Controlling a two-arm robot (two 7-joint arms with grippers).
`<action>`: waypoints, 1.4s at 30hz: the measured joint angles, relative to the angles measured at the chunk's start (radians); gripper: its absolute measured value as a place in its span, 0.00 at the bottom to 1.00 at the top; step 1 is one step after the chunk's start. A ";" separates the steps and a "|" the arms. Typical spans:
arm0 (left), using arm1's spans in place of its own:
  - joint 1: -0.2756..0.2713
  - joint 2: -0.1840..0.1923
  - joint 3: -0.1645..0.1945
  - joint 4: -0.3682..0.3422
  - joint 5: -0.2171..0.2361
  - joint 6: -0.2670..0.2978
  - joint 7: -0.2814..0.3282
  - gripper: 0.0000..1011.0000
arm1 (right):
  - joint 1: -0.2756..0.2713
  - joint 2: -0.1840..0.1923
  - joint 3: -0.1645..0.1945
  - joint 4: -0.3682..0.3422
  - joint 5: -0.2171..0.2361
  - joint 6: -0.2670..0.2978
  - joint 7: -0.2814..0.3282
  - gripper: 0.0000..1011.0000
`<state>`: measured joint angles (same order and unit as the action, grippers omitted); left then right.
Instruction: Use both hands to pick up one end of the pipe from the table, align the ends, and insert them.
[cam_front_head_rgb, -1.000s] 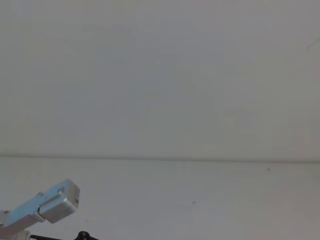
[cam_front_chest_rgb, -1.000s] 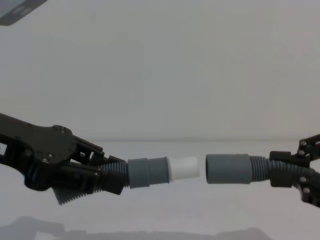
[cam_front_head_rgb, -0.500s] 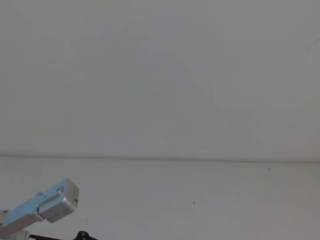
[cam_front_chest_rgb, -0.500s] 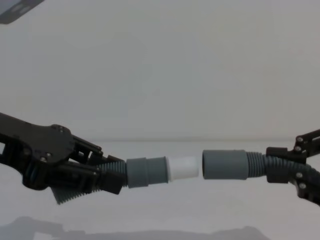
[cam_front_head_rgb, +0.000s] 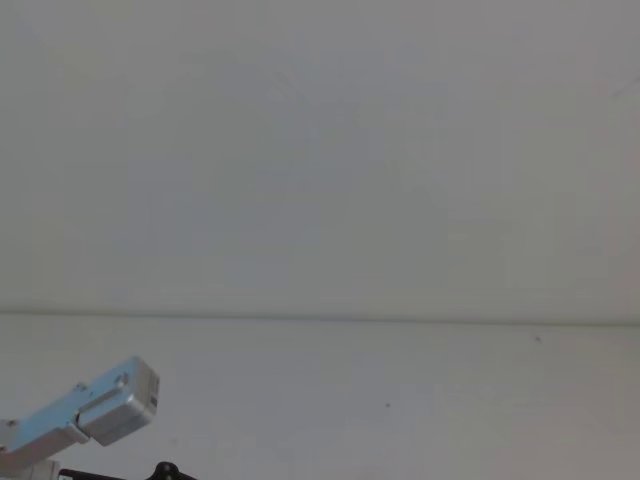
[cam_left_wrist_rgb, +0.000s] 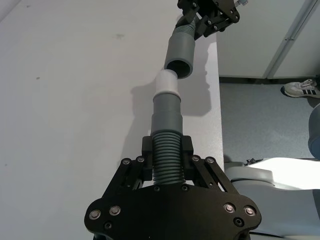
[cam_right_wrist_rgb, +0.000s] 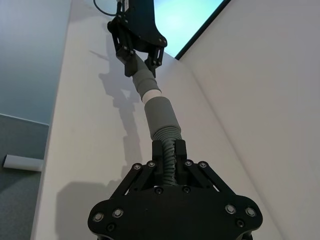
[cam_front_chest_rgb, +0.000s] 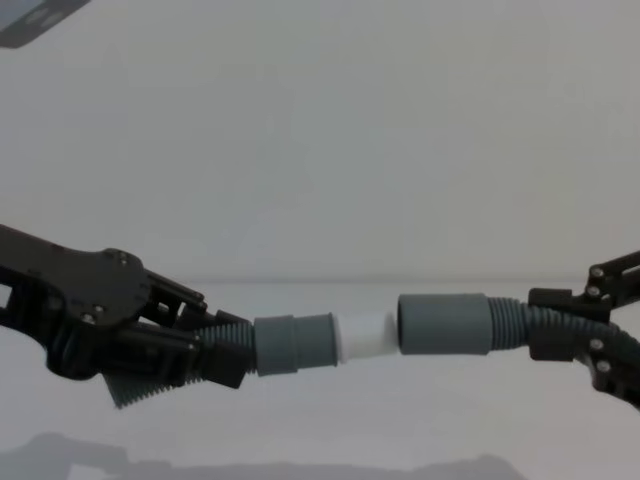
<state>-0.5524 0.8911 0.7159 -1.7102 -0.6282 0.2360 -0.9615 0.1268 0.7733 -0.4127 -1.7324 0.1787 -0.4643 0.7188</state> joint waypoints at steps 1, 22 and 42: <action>-0.001 0.001 0.001 -0.001 -0.001 0.000 0.001 0.29 | 0.000 0.001 -0.001 -0.002 0.001 0.000 0.001 0.12; -0.004 0.016 0.010 -0.015 -0.013 0.000 0.016 0.29 | 0.006 0.001 -0.006 -0.003 0.005 0.015 0.005 0.12; -0.006 0.027 0.015 -0.025 -0.021 0.005 0.021 0.29 | 0.010 -0.001 0.000 0.008 0.006 0.030 -0.001 0.11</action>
<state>-0.5581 0.9178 0.7311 -1.7356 -0.6491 0.2415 -0.9404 0.1370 0.7726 -0.4126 -1.7240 0.1846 -0.4344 0.7178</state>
